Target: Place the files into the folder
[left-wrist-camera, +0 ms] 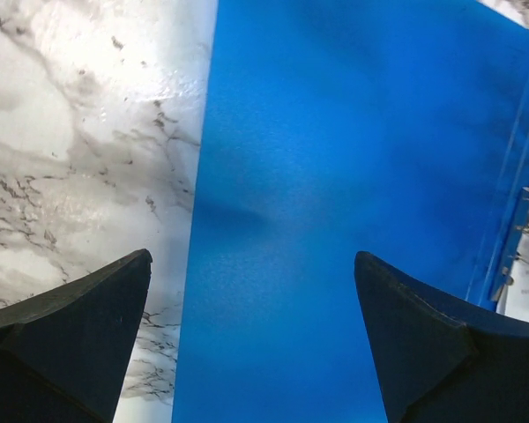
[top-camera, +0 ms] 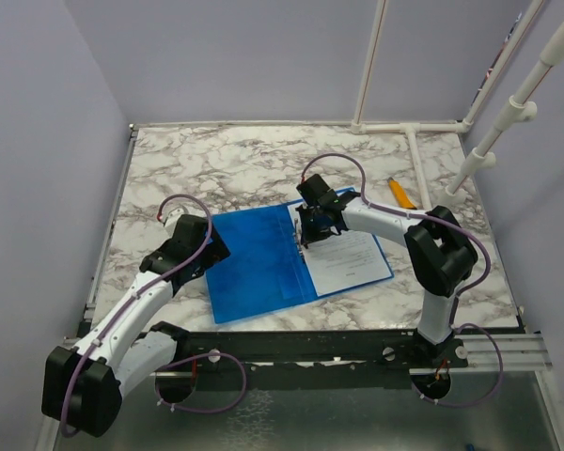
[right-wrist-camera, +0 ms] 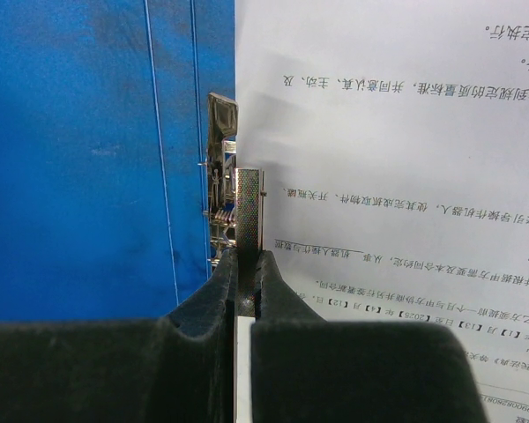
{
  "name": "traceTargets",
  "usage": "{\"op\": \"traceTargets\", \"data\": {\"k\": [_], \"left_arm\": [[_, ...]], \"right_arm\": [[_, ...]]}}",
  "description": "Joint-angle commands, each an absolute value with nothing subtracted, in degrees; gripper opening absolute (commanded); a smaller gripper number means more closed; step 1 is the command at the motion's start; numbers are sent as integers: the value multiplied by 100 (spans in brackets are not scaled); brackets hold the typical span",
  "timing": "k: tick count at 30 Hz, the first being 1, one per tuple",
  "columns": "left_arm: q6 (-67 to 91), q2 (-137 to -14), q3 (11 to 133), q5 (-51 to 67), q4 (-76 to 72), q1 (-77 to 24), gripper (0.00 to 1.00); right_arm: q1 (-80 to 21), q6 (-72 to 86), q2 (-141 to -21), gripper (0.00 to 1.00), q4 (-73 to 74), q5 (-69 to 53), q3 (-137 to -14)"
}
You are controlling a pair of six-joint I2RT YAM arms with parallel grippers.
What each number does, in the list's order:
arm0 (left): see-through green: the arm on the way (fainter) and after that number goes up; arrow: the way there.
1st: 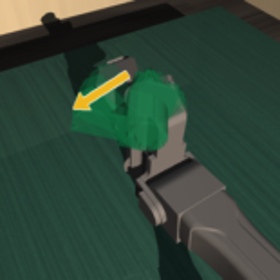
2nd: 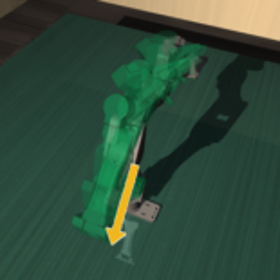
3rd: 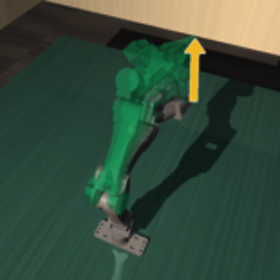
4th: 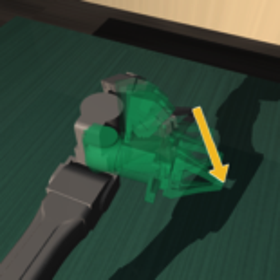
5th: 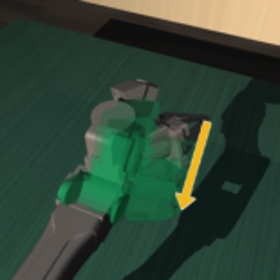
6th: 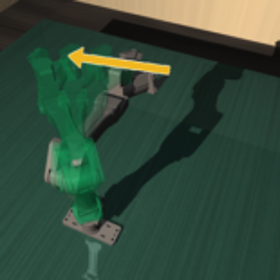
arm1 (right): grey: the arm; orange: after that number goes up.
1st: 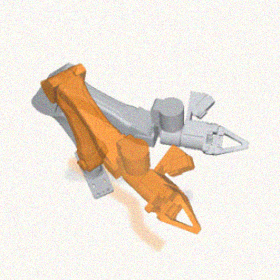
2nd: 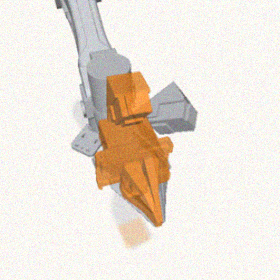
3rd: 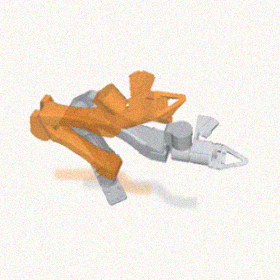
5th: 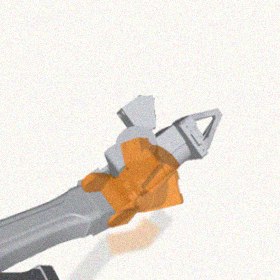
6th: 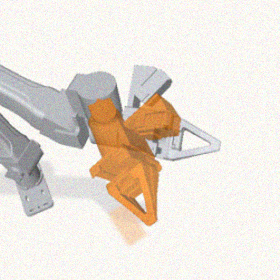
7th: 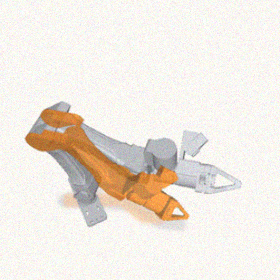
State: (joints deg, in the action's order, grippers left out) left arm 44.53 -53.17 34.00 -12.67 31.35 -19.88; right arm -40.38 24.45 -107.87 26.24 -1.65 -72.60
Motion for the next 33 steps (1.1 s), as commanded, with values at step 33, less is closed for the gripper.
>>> {"op": "traceTargets", "data": {"k": [33], "left_arm": [[5203,-4554,2161,-561,1957,-1961,91]], "right_arm": [[-4009,2605,-10394,32,2464,-553,-7061]]}}
